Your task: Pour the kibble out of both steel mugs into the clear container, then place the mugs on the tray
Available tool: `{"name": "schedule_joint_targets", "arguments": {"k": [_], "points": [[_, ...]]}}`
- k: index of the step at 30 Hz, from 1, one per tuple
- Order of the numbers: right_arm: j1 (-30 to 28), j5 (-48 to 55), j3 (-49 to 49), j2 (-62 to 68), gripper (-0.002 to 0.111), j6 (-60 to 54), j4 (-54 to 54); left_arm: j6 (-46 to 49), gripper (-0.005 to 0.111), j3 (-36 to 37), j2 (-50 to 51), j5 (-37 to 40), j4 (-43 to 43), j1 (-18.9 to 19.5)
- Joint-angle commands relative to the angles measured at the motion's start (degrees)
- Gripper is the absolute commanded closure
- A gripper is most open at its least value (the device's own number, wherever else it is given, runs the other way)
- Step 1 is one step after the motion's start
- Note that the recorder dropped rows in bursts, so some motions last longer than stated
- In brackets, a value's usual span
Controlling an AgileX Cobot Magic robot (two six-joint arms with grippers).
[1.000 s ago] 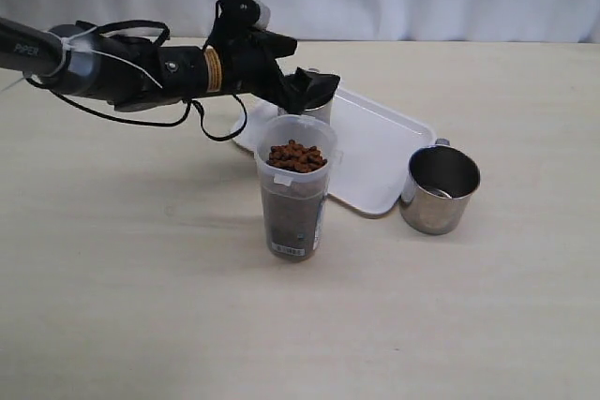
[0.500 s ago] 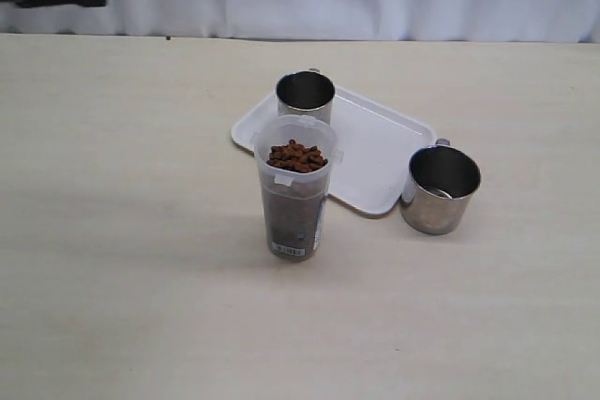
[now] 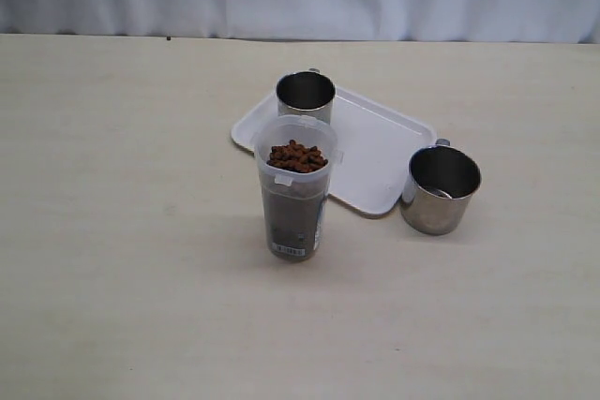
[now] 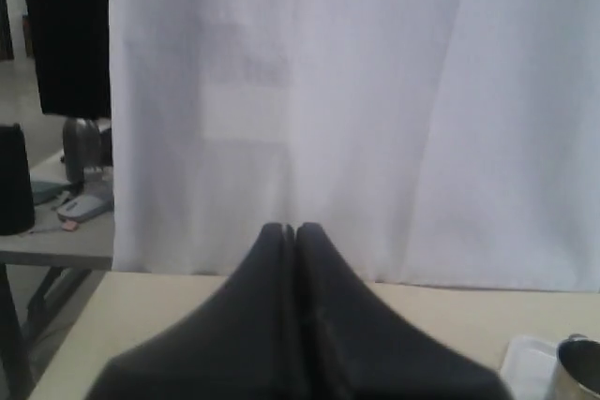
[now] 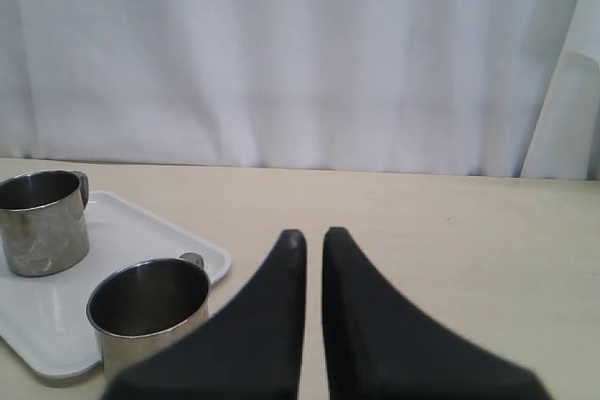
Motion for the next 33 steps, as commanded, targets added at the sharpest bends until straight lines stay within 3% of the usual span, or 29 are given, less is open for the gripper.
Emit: {"name": "schedule_joint_targets", "arguments": {"k": [1, 5, 24, 33], "points": [[-0.2, 0.0, 0.3, -0.2, 0.103, -0.2, 0.1, -0.2, 0.107, 4.6, -9.0, 1.0, -1.1, 0.2], [-0.2, 0.0, 0.3, -0.2, 0.103, -0.2, 0.1, -0.3, 0.107, 7.3, -11.6, 0.8, -1.2, 0.2], [-0.2, 0.0, 0.3, -0.2, 0.103, -0.2, 0.1, -0.3, 0.107, 7.6, -11.9, -2.3, -1.1, -0.1], [-0.2, 0.0, 0.3, -0.2, 0.103, -0.2, 0.1, -0.2, 0.107, 7.6, -24.3, -3.2, -1.1, -0.6]]}}
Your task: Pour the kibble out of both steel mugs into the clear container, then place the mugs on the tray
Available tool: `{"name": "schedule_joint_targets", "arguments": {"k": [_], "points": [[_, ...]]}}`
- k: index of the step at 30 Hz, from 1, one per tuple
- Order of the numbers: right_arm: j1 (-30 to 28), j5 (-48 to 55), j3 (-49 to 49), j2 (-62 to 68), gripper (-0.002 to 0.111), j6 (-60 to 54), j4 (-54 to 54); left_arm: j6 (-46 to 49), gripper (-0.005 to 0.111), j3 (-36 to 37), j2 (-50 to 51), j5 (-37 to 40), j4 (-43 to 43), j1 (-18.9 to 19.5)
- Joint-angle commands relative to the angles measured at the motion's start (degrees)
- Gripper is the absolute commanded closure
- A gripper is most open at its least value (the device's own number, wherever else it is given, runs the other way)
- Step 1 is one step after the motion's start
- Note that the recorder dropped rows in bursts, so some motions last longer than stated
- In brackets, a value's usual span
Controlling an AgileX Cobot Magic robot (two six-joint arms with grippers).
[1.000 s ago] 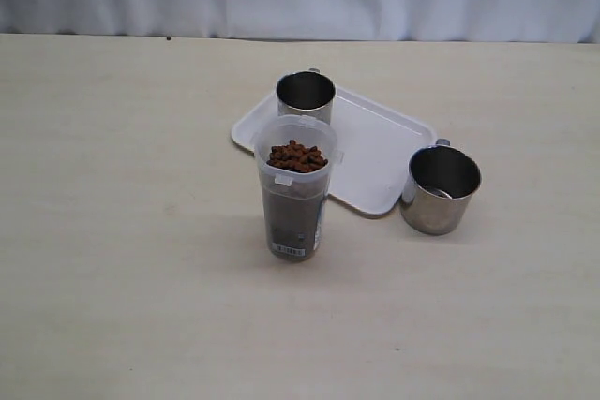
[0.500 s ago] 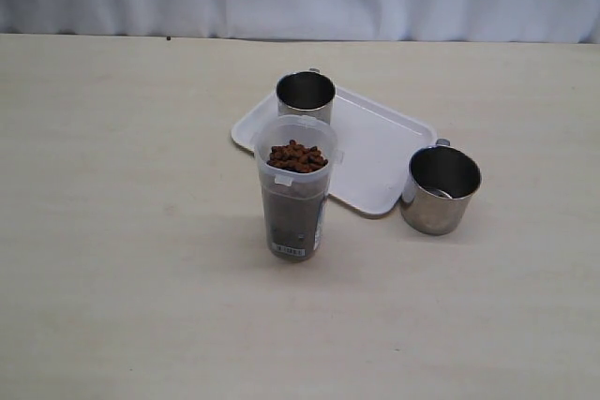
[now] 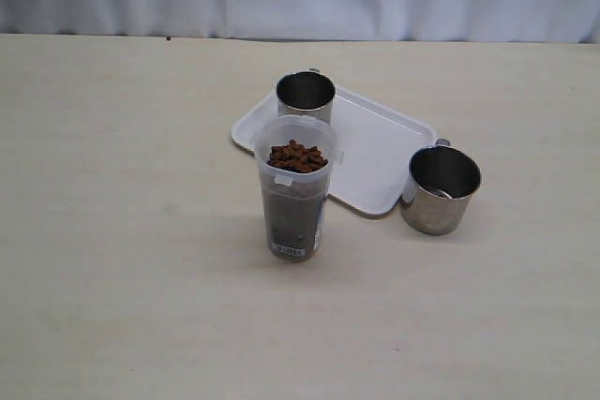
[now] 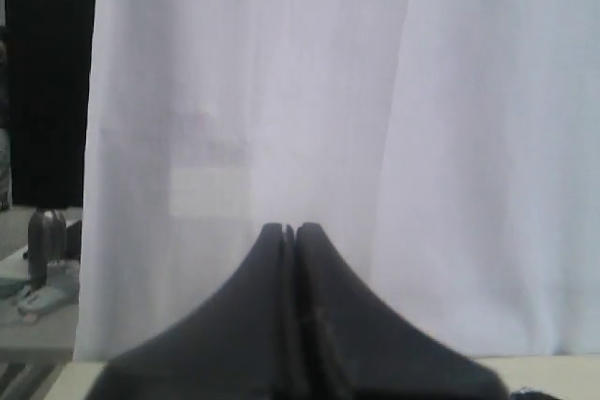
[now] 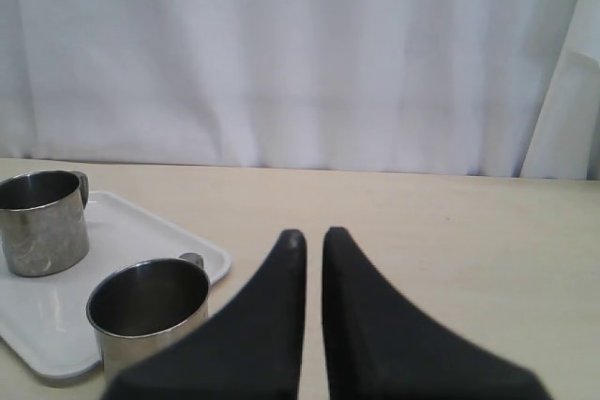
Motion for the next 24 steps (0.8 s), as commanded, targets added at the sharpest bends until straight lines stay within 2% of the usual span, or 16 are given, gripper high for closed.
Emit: {"name": "schedule_joint_targets", "arguments": {"k": [1, 18, 24], "points": [[-0.2, 0.0, 0.3, -0.2, 0.103, -0.2, 0.1, -0.2, 0.107, 0.3, -5.8, -0.2, -0.5, -0.4], [-0.2, 0.0, 0.3, -0.2, 0.103, -0.2, 0.1, -0.2, 0.107, 0.3, -7.6, -0.4, -0.5, -0.7], [-0.2, 0.0, 0.3, -0.2, 0.103, -0.2, 0.1, 4.4, 0.107, 0.3, -7.6, 2.0, -0.6, -3.5]]}}
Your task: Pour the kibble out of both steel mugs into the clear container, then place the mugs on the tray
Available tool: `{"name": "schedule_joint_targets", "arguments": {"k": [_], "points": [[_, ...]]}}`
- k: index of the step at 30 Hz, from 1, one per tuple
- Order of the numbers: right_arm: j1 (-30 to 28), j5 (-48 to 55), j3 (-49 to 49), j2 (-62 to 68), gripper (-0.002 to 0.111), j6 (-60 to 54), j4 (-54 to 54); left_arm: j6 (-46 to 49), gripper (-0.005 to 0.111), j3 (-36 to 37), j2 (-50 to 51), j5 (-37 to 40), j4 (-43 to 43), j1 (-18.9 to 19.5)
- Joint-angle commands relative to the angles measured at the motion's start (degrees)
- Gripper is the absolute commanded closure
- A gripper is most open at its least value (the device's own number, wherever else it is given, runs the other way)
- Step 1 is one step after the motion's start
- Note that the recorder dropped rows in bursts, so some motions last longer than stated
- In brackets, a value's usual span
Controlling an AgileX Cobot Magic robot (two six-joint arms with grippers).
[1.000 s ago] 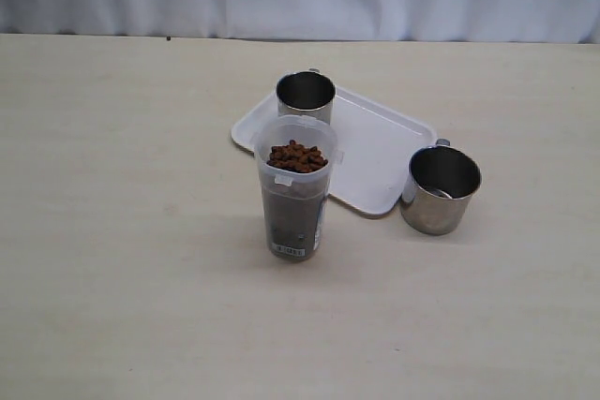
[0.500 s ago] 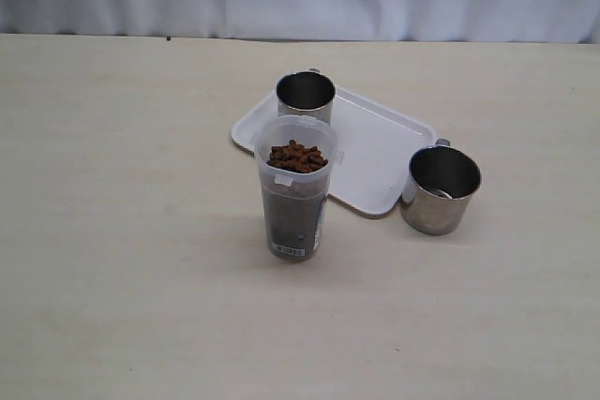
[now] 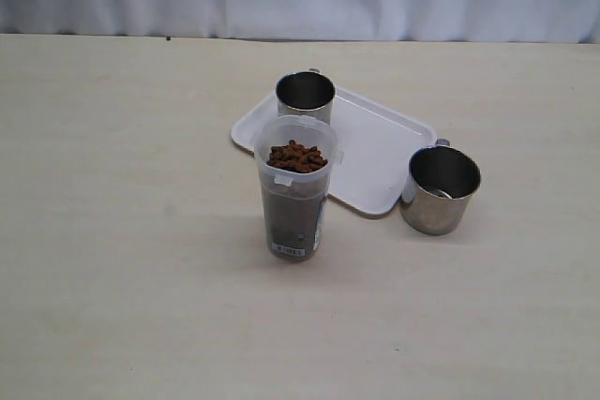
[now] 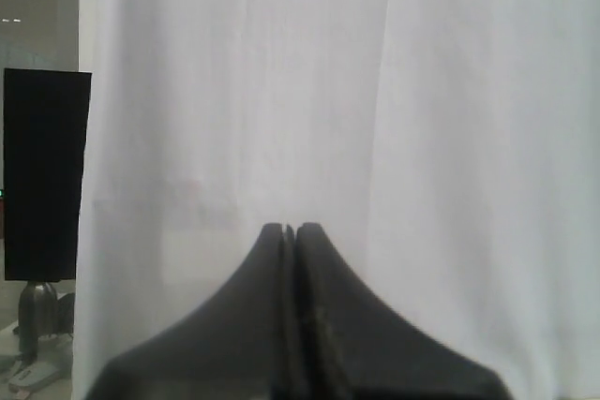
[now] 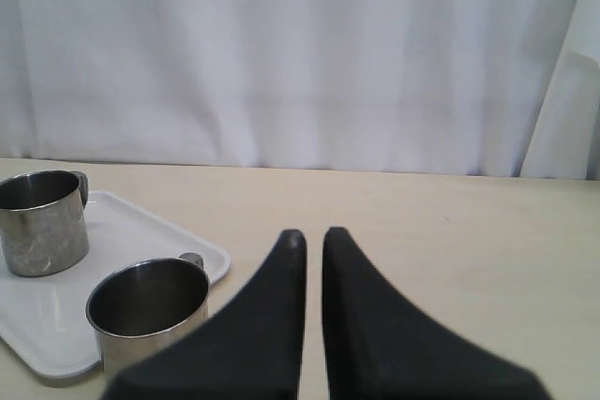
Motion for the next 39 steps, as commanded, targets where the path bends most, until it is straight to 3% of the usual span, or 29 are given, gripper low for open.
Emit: {"name": "schedule_joint_targets", "arguments": {"k": [1, 5, 8, 9, 10, 12, 13, 16, 19, 39], "points": [[-0.2, 0.0, 0.3, -0.2, 0.103, -0.2, 0.1, 2.8, 0.107, 0.3, -0.4, 2.0, -2.2, -2.5], [-0.2, 0.0, 0.3, -0.2, 0.103, -0.2, 0.1, 11.1, 0.107, 0.4, -0.4, 4.1, -20.7, -3.7], [-0.2, 0.0, 0.3, -0.2, 0.103, -0.2, 0.1, 40.3, 0.107, 1.6, -0.4, 11.9, -53.9, -3.7], [-0.2, 0.0, 0.3, -0.2, 0.103, -0.2, 0.1, 56.8, 0.107, 2.9, -0.4, 15.3, -66.1, -3.7], [-0.2, 0.0, 0.3, -0.2, 0.103, -0.2, 0.1, 67.2, 0.107, 4.0, -0.4, 15.9, -76.0, -3.7], [-0.2, 0.0, 0.3, -0.2, 0.103, -0.2, 0.1, 83.6, 0.107, 7.3, -0.4, 13.6, -87.5, -3.7], [-0.2, 0.0, 0.3, -0.2, 0.103, -0.2, 0.1, 85.5, 0.107, 9.3, -0.4, 12.1, -90.0, -3.7], [-0.2, 0.0, 0.3, -0.2, 0.103, -0.2, 0.1, 83.4, 0.107, 14.7, -0.4, 9.6, -89.3, -3.7], [-0.2, 0.0, 0.3, -0.2, 0.103, -0.2, 0.1, 83.2, 0.107, 14.7, -0.4, 14.4, -87.4, -3.7], [-0.2, 0.0, 0.3, -0.2, 0.103, -0.2, 0.1, 87.1, 0.107, 14.7, -0.4, 18.4, -85.4, -1.6]]}}
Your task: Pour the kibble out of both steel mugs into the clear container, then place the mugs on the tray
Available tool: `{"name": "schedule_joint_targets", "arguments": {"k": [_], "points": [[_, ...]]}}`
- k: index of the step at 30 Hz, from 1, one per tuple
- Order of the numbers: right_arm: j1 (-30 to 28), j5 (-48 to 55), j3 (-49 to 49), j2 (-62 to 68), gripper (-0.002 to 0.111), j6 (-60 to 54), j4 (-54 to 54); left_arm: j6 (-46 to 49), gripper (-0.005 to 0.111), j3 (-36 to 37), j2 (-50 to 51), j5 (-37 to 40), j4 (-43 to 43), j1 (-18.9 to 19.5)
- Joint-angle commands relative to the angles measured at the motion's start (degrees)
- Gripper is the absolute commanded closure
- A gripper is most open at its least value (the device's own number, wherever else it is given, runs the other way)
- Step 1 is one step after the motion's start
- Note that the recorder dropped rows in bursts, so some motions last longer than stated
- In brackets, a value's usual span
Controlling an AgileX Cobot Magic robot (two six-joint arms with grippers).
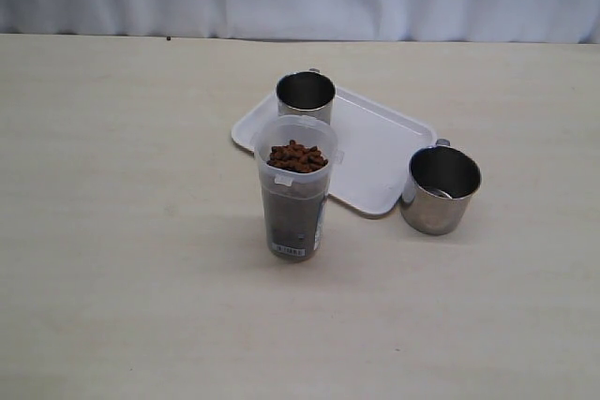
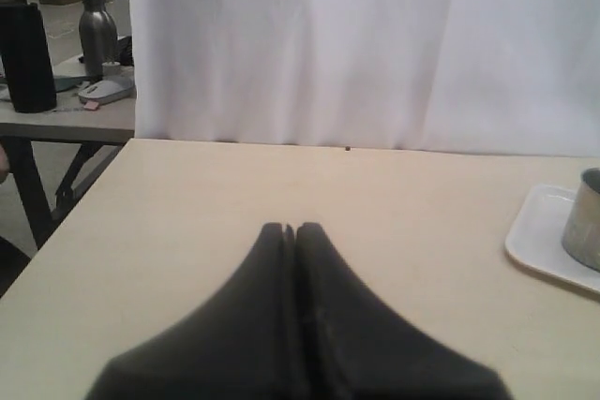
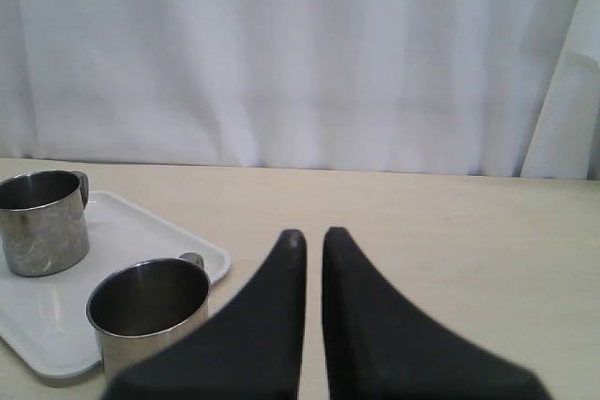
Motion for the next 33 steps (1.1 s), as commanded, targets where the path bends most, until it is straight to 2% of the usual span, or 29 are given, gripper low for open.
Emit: {"name": "schedule_joint_targets", "arguments": {"k": [1, 6, 8, 11, 33], "points": [[-0.2, 0.0, 0.3, -0.2, 0.103, -0.2, 0.1, 0.3, 0.107, 0.1, -0.1, 0.5, 0.9, 0.0], [-0.2, 0.0, 0.3, -0.2, 0.103, -0.2, 0.1, 0.3, 0.107, 0.1, -0.1, 0.5, 0.8, -0.3], [-0.2, 0.0, 0.3, -0.2, 0.103, -0.2, 0.1, 0.3, 0.107, 0.1, -0.1, 0.5, 0.8, -2.2], [-0.2, 0.0, 0.3, -0.2, 0.103, -0.2, 0.1, 0.3, 0.107, 0.1, -0.1, 0.5, 0.8, -3.1], [-0.2, 0.0, 0.3, -0.2, 0.103, -0.2, 0.1, 0.3, 0.107, 0.1, -0.1, 0.4, 2.0, -3.1]]}}
